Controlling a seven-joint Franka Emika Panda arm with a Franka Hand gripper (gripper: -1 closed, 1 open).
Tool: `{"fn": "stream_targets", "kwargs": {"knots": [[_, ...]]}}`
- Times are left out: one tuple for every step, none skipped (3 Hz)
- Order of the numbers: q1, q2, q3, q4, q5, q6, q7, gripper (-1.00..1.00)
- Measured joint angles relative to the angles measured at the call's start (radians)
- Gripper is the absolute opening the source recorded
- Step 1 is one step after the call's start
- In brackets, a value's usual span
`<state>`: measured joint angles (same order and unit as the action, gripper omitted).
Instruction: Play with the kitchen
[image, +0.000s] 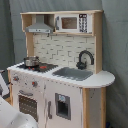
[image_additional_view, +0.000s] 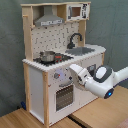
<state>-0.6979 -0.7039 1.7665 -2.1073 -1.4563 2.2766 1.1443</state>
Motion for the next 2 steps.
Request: {"fn": "stream_targets", "kwargs": {"knots": [[-0.018,0.000,-0.003,0.000,-0.047,0.044,0.083,1.00],[-0.037,0.000,-0.003,0.000,-0.106,0.081,0.159,1.00]]}}
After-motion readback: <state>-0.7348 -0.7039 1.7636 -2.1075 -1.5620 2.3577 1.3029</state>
